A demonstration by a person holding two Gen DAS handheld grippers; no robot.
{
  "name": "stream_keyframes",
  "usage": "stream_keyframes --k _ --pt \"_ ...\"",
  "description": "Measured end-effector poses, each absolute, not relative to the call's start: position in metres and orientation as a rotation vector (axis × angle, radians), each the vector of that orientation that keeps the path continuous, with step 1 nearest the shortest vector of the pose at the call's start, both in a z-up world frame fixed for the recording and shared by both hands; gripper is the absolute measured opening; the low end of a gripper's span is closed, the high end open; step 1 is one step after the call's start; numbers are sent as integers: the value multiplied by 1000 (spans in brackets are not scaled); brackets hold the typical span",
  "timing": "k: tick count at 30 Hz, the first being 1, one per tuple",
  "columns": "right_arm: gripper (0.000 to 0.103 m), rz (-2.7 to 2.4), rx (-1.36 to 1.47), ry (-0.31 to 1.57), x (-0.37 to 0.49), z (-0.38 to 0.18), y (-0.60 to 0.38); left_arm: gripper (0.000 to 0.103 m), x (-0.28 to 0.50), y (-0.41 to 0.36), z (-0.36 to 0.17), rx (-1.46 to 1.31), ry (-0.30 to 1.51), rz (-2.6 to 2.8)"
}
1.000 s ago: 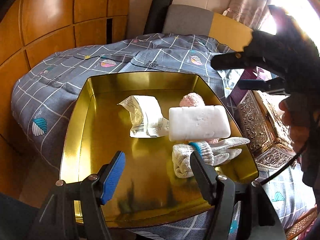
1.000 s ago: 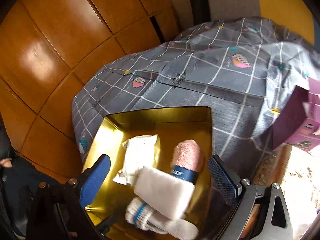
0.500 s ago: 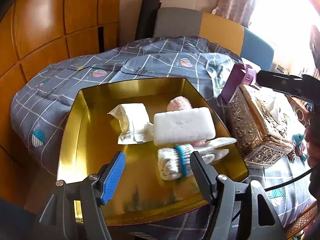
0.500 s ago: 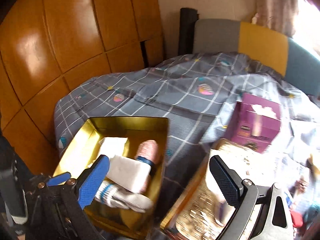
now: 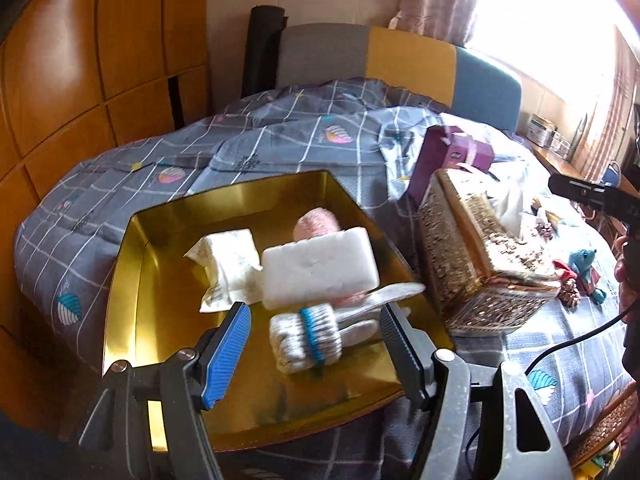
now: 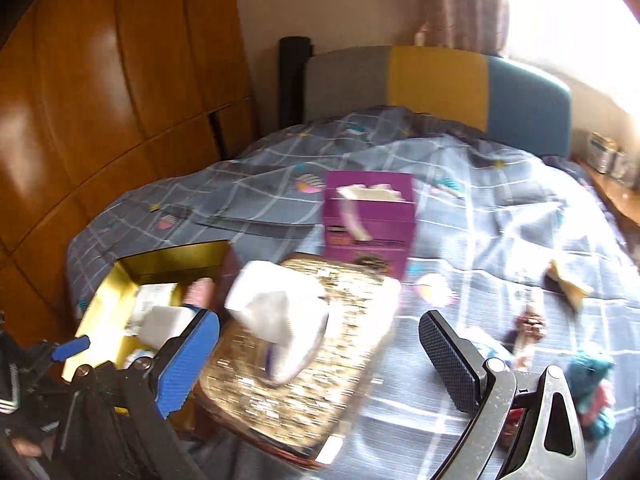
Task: Organize soft objects
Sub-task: 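Move both tools back over the remaining items on the bed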
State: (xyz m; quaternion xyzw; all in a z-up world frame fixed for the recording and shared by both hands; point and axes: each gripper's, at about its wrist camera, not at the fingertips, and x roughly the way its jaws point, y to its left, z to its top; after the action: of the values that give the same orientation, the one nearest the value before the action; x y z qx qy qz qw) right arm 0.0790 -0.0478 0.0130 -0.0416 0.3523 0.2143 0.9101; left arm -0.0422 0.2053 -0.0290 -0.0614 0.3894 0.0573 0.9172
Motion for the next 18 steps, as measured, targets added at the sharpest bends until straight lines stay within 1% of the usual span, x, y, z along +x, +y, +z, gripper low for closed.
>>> stream_keyframes --k 10,18 --pt "101 205 14 729 92 16 -152 68 -29 177 -3 -120 753 8" --pt "101 -56 113 800 112 -15 -253 68 -11 128 14 -42 743 -142"
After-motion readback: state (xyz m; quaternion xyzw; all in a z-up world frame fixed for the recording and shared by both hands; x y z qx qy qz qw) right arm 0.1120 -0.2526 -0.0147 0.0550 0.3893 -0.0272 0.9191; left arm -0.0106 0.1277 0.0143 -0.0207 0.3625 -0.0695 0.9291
